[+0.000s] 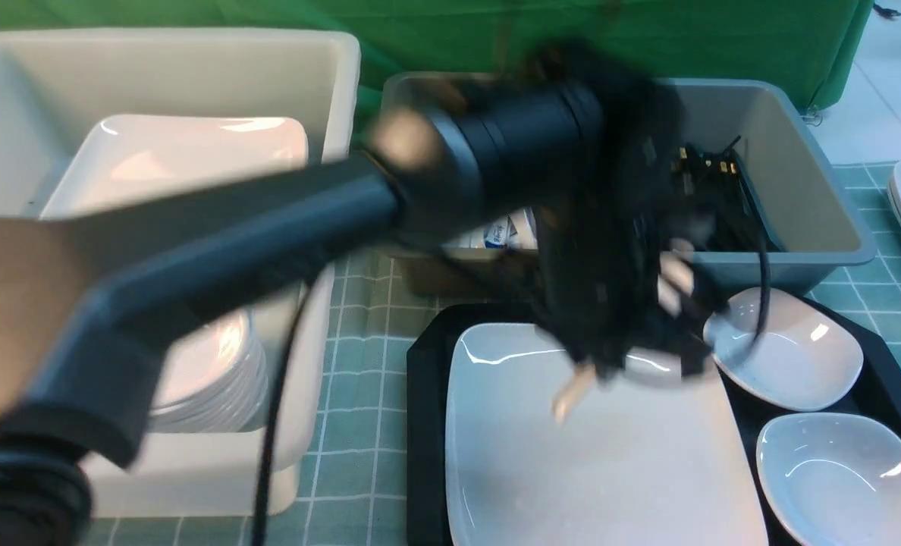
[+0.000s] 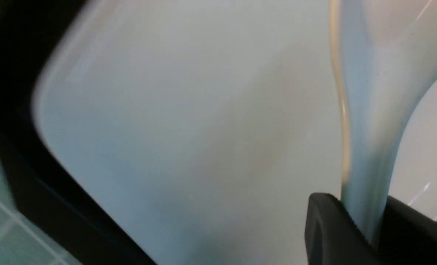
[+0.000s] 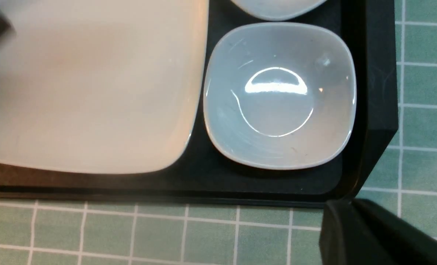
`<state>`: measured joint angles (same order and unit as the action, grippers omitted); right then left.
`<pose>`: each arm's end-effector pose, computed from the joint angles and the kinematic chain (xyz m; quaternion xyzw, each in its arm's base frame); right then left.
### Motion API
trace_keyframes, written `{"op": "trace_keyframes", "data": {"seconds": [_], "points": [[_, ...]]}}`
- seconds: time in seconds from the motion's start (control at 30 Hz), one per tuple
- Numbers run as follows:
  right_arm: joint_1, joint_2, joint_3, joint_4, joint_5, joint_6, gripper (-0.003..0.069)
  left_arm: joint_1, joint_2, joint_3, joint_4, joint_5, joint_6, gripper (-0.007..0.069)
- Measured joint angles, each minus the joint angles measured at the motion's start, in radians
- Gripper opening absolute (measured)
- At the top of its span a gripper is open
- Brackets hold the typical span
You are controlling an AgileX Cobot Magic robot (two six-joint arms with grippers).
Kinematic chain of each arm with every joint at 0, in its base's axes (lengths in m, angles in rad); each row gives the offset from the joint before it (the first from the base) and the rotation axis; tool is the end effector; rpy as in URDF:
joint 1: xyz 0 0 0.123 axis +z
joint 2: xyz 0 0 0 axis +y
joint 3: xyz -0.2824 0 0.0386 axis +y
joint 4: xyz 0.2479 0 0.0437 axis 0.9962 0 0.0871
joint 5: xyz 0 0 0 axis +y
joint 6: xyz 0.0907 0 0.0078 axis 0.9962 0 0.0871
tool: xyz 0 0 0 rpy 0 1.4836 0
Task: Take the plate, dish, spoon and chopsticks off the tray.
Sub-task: Use the left arm to put the soup spoon into the small storage box in the middle
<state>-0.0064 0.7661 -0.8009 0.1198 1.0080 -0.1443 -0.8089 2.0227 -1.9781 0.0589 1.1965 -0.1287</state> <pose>0.1270 0.0084 0.3289 -0.0517 0.9389 0.0330 0.3386 0.3104 -0.3181 0.3097 0.3308 0.9203 -0.0676 0.1977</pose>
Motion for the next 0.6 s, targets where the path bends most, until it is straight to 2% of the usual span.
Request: {"op": "trace_keyframes", "data": {"seconds": [0.07,0.23,0.37,0.6], "points": [[0.0,0.0,0.0,0.0,0.0,0.001,0.0058,0.058,-0.003,-0.073,0.001,-0.045,0.016,0.0097],[0.0,0.0,0.0,0.004,-0.022,0.004,0.0067,0.242,0.061,-0.224,0.008,-0.302,0.025,0.0097],[0.0,0.0,0.0,0.004,-0.045,0.004,0.007,0.307,0.136,-0.237,-0.001,-0.373,0.025,0.0118],[0.0,0.0,0.0,0.004,-0.076,0.004,0.0082,0.324,0.234,-0.237,-0.008,-0.389,0.025,0.0309]]}}
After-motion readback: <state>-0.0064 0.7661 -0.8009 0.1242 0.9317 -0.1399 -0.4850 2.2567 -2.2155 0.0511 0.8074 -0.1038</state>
